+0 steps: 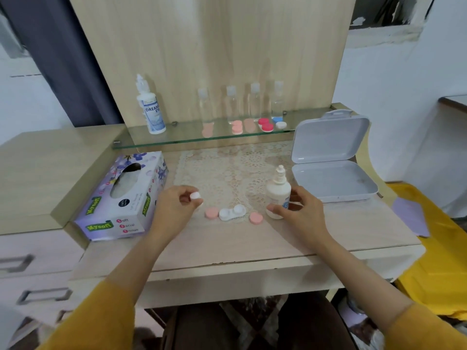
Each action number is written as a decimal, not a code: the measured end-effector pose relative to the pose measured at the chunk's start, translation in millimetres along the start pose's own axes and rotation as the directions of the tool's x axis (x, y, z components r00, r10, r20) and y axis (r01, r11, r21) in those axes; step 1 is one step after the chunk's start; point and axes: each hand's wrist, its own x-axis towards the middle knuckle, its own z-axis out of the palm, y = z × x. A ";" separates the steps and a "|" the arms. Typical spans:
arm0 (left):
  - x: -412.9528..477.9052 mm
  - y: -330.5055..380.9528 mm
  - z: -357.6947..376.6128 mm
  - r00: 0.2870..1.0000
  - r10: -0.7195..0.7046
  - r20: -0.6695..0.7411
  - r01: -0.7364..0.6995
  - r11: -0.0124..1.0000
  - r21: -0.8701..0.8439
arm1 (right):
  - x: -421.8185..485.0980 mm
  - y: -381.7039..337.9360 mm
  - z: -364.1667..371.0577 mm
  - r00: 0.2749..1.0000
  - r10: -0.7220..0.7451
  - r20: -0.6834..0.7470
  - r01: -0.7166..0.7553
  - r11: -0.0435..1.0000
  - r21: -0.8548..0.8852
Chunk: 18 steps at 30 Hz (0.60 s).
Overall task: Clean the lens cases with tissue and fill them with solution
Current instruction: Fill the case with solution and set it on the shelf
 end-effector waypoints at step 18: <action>-19.0 -8.2 28.7 0.920 0.369 0.135 -0.386 0.913 0.135 | 20.7 -22.6 6.7 0.978 -0.174 0.118 0.196 0.957 -0.213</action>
